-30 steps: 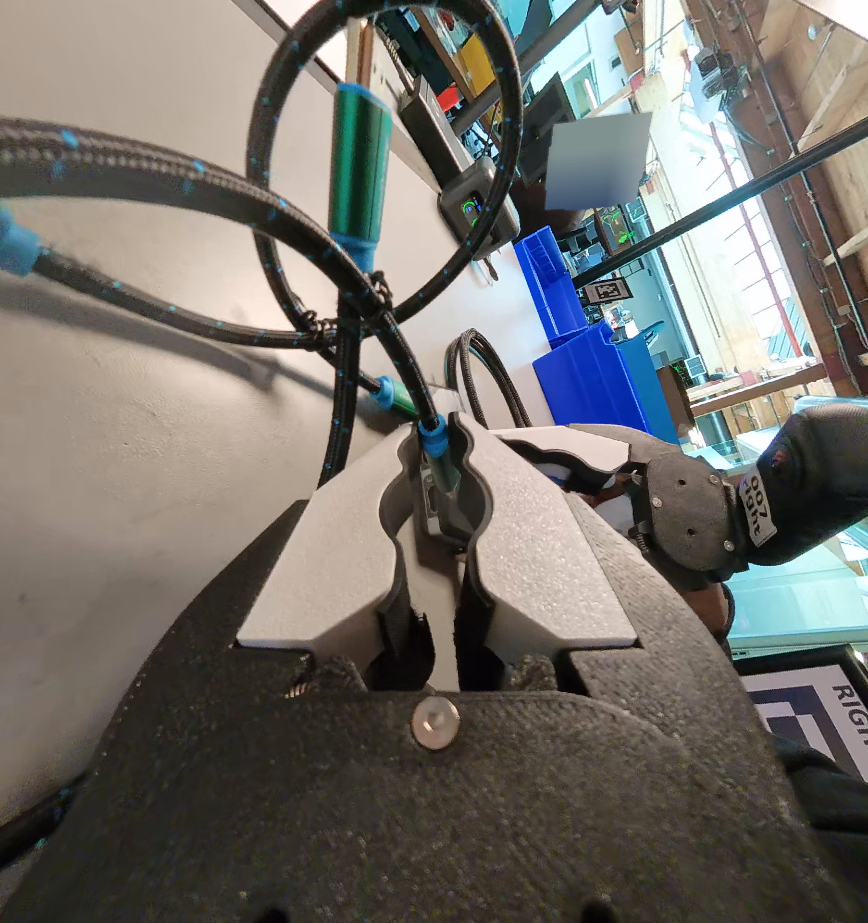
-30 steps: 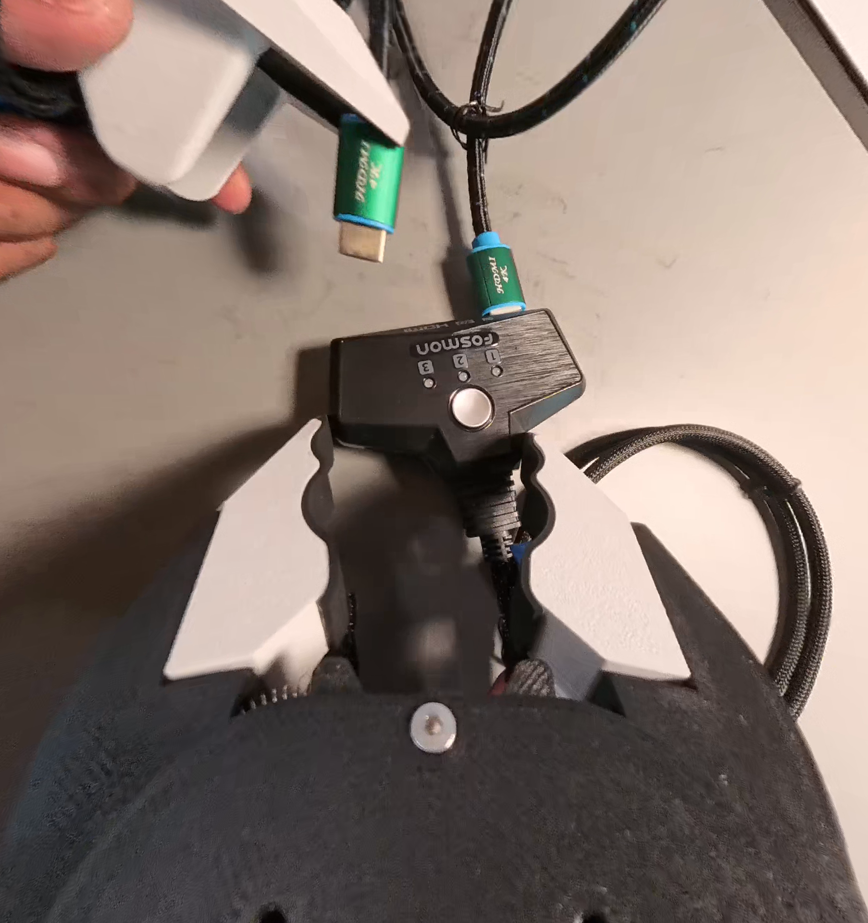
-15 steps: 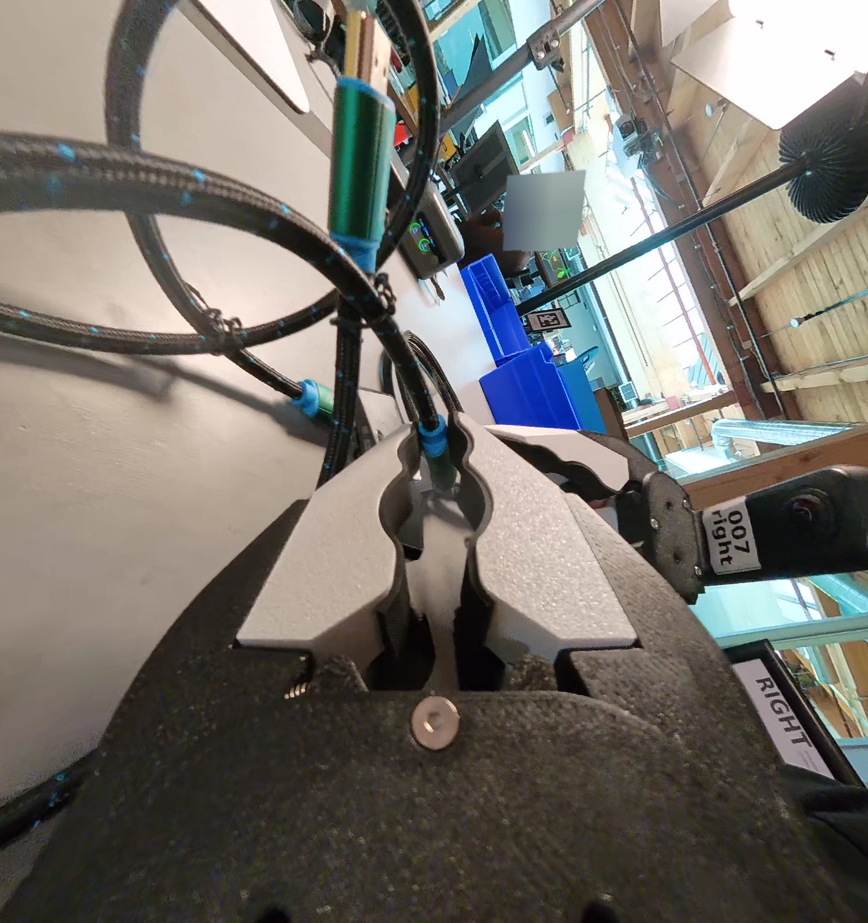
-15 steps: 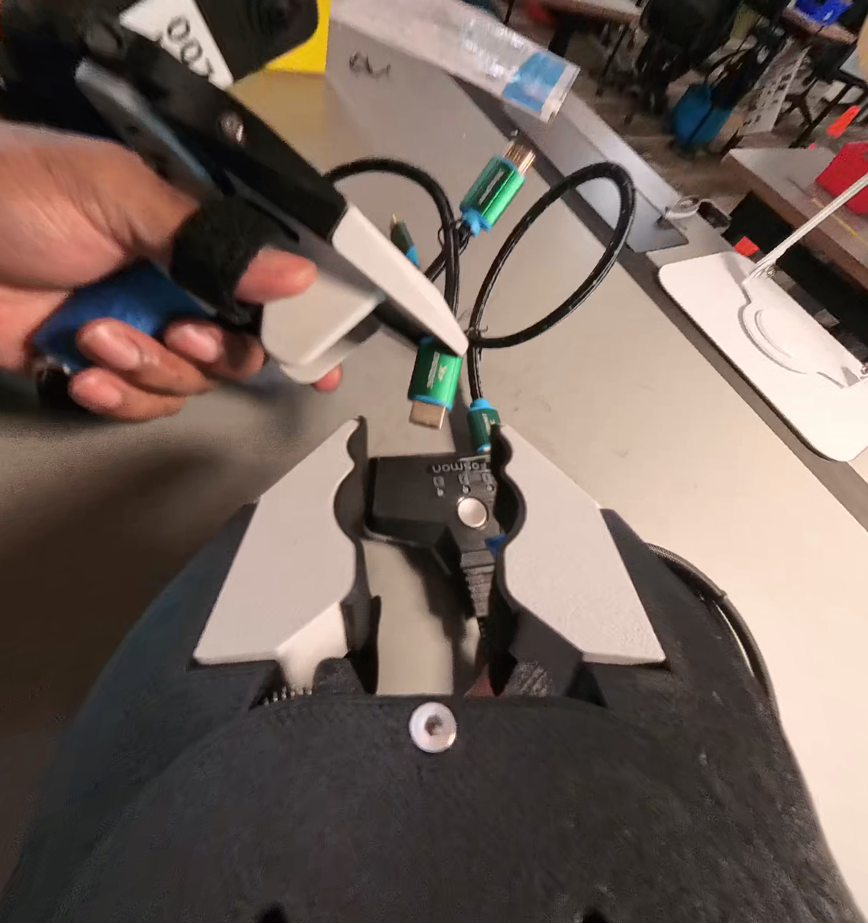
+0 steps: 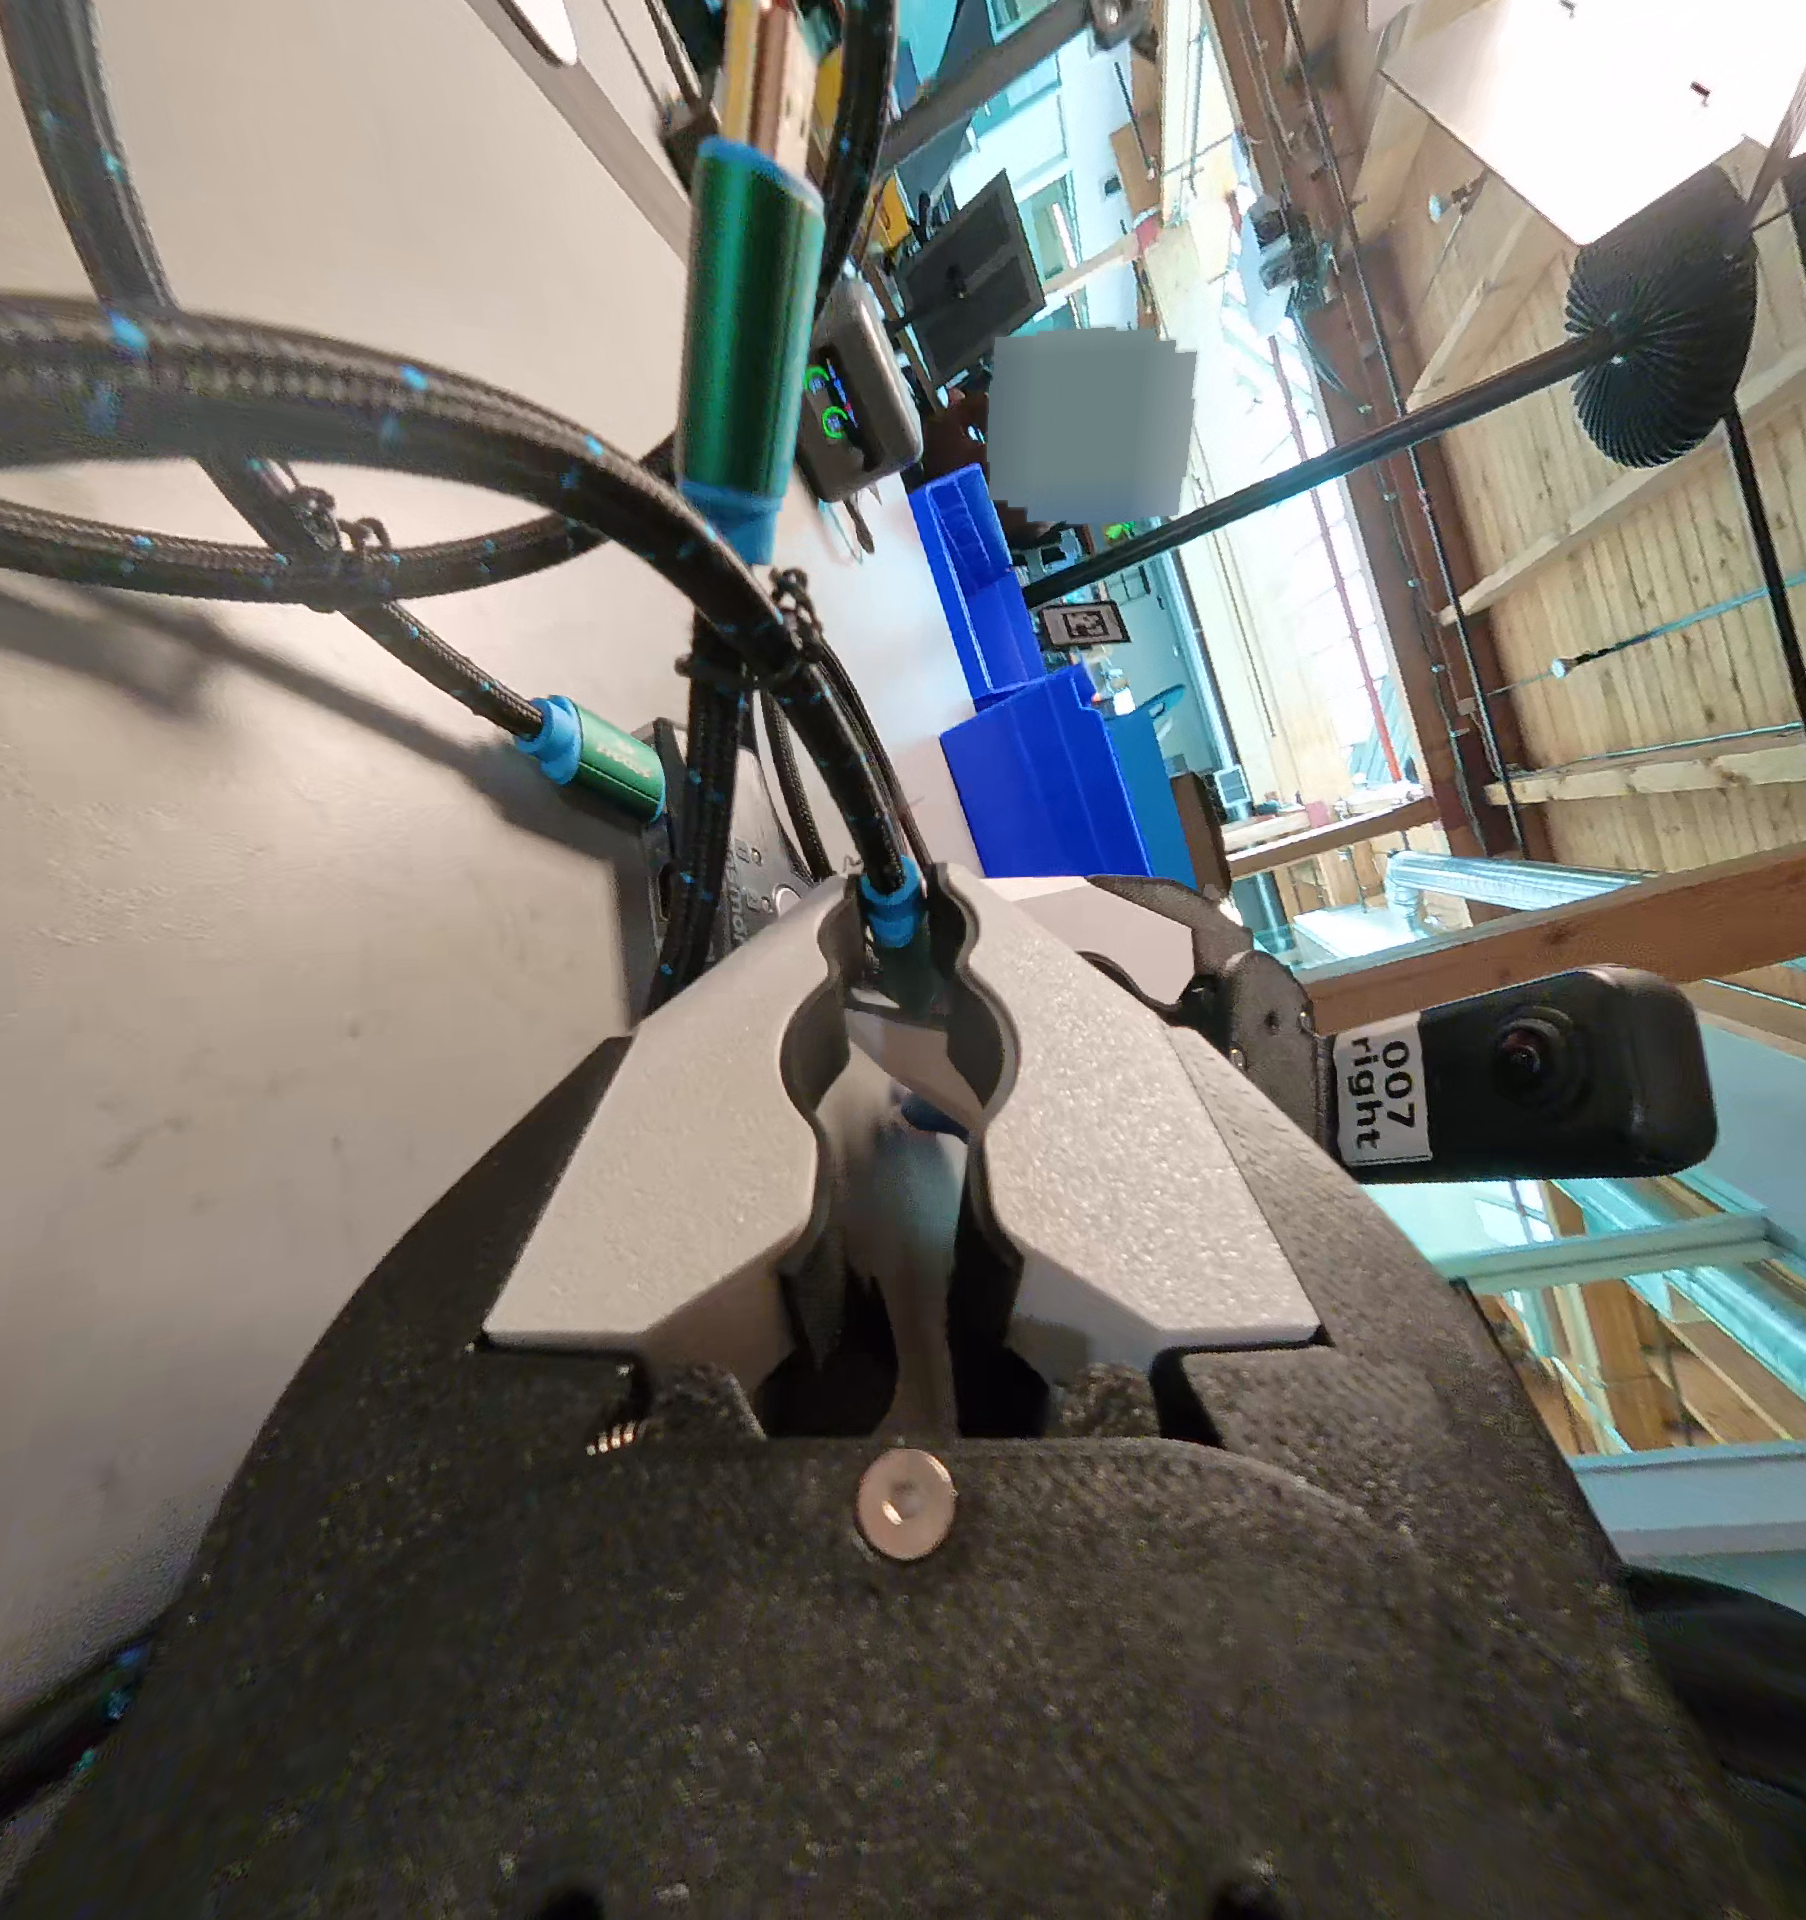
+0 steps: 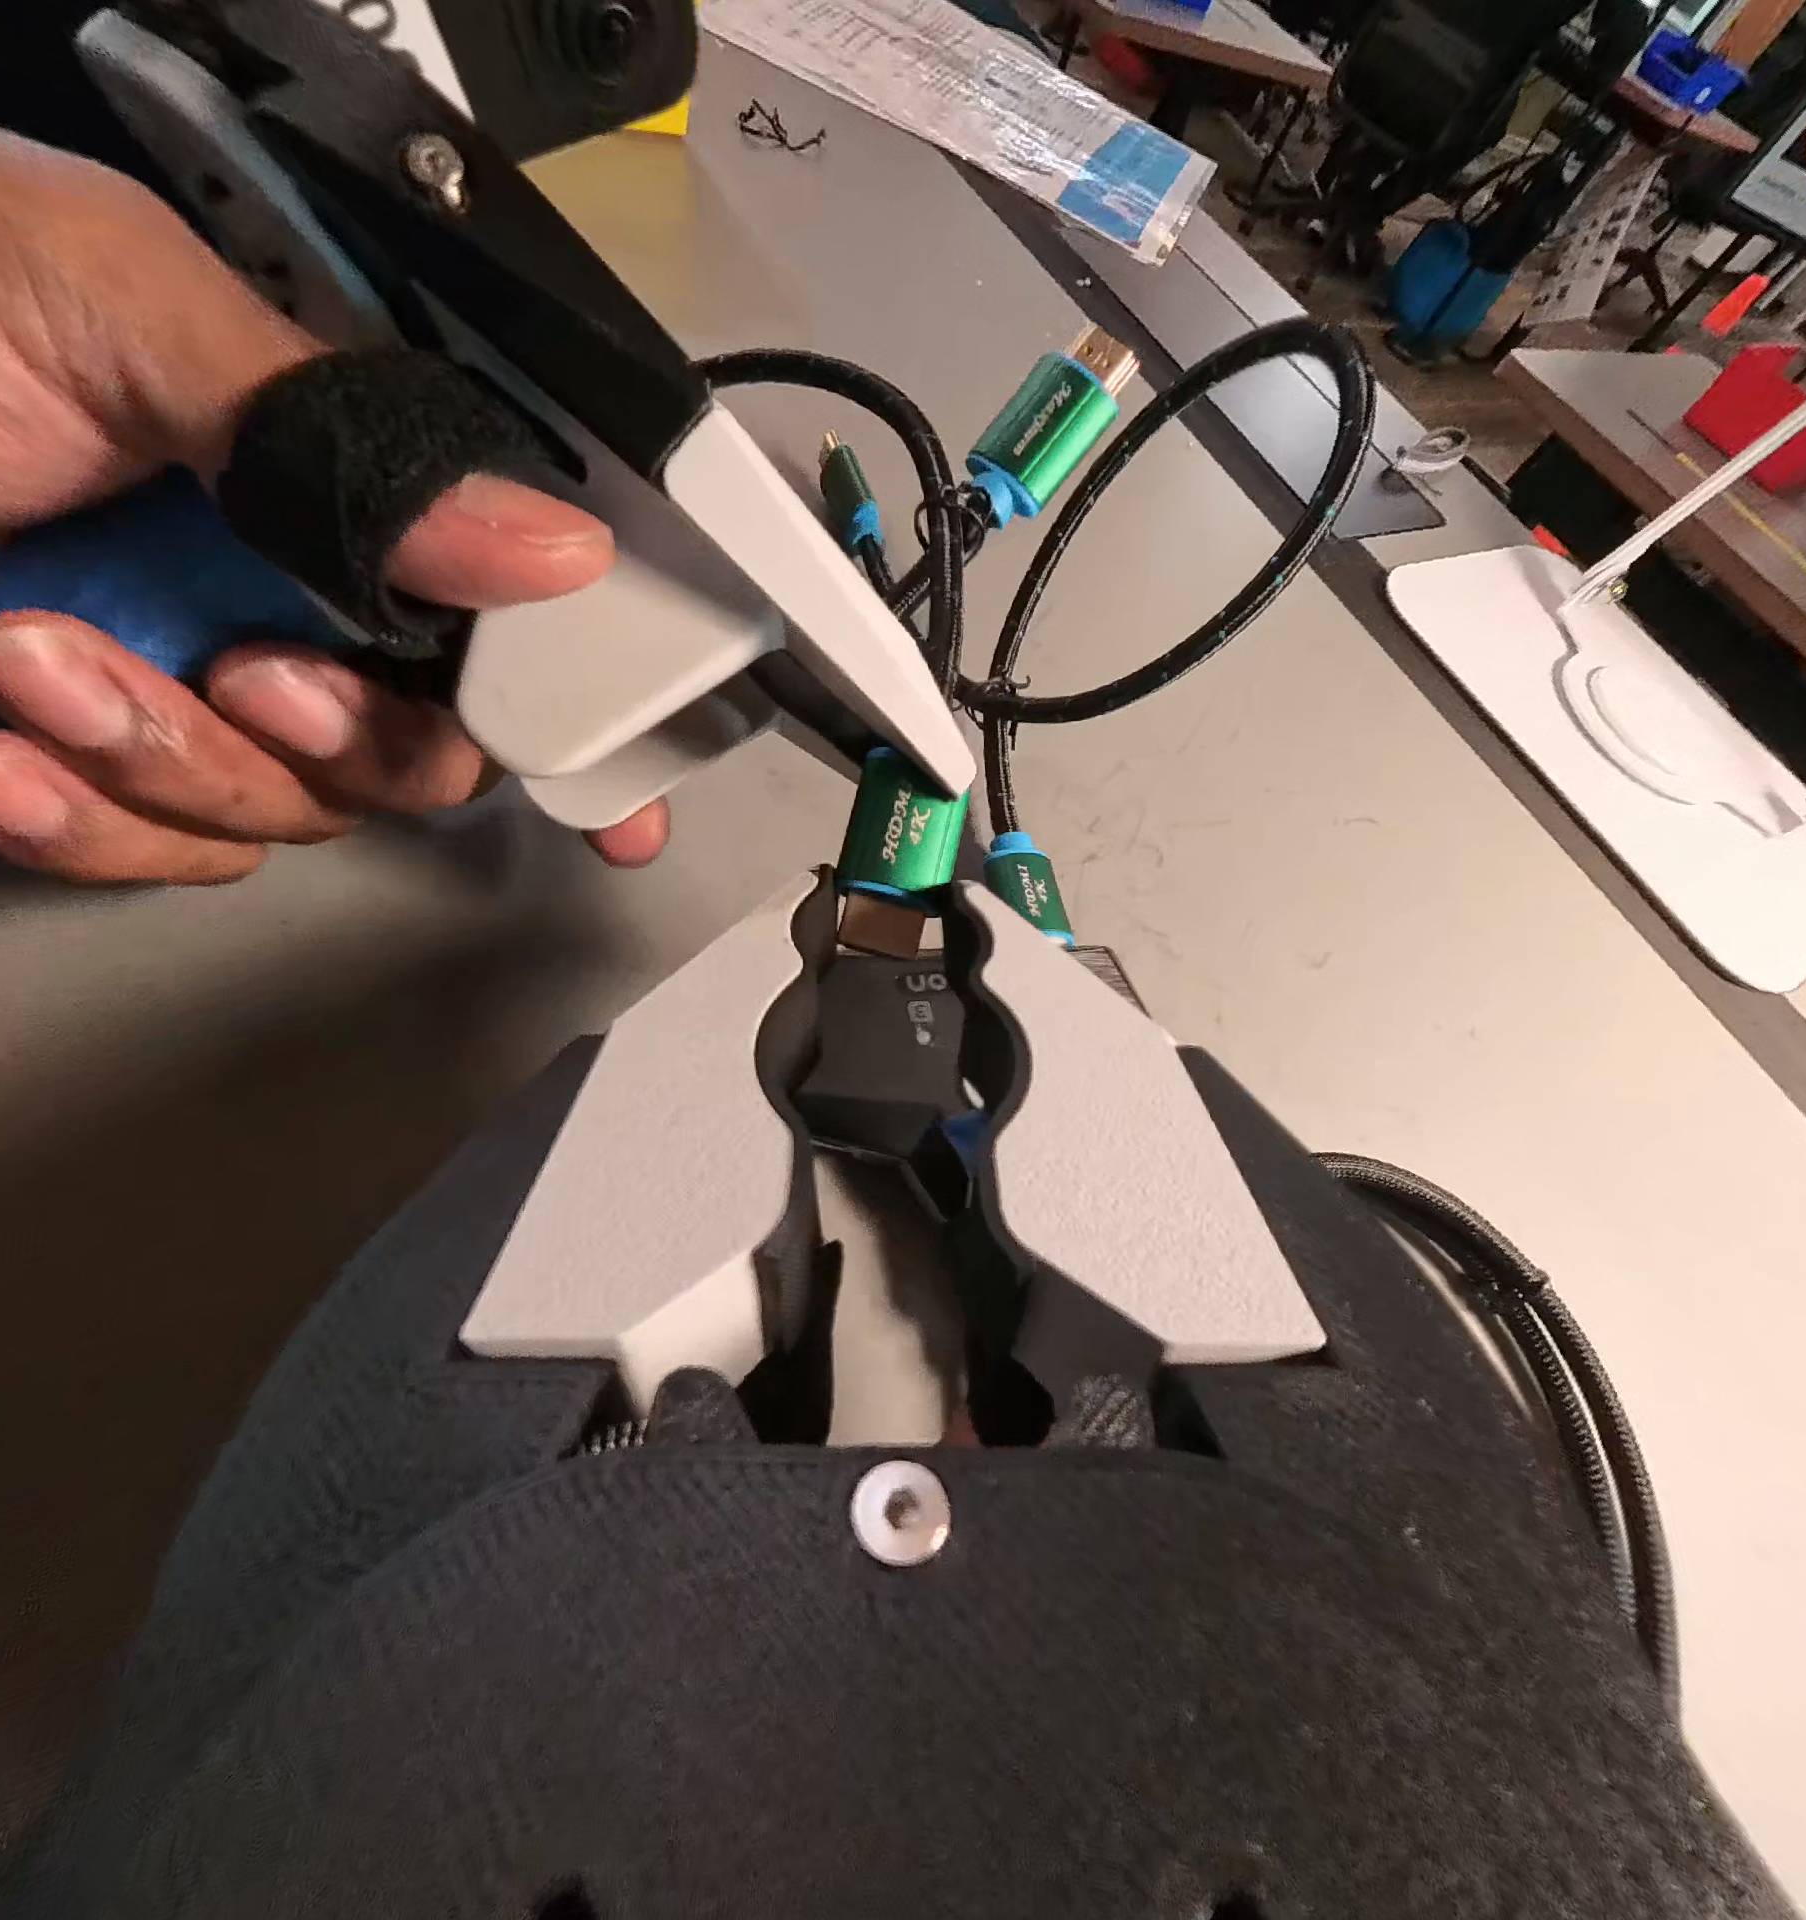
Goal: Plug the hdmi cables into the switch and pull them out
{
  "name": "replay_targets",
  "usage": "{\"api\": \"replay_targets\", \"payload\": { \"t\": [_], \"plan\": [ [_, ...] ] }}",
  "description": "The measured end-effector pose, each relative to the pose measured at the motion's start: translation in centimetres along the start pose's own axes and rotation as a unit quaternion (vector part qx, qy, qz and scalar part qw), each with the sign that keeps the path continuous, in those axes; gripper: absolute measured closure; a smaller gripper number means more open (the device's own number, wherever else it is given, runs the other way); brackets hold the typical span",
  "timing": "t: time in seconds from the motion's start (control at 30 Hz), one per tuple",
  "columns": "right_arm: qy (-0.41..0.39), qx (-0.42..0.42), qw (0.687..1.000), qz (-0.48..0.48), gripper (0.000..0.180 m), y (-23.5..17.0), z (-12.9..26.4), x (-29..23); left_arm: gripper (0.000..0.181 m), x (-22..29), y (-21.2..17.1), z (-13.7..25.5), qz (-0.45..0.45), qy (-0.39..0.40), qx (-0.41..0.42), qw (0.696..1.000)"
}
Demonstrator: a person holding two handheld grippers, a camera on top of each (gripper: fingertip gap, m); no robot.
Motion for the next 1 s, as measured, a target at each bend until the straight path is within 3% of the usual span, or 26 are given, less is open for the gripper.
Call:
{"api": "replay_targets", "payload": {
  "t": [0.53, 0.8, 1.0],
  "plan": [
    [0.03, 0.023, 0.997, 0.06, 0.158, -0.7, 0.9, 0.2, 0.159, 0.3, -1.6, -0.9, 0.042, -0.056, -0.129, 0.989],
    [0.015, 0.014, 0.998, 0.064, 0.157, -0.9, 0.9, 0.4, 0.167, -0.1, -1.4, -0.9, 0.025, -0.047, -0.095, 0.994],
    [0.014, -0.068, 0.997, 0.021, 0.122, -2.0, 1.5, 1.5, 0.169, -1.9, 0.6, 0.1, -0.02, 0.031, -0.043, 0.998]
  ]
}}
Point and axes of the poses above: each gripper's, where its closed fingertips meet, z back along the fingers, y out of its top, x = y × z across the jaws, the point moved 4 cm from there along z, back along the fingers, and after that the axes turned 3 degrees about -z, right-handed, at the moved point
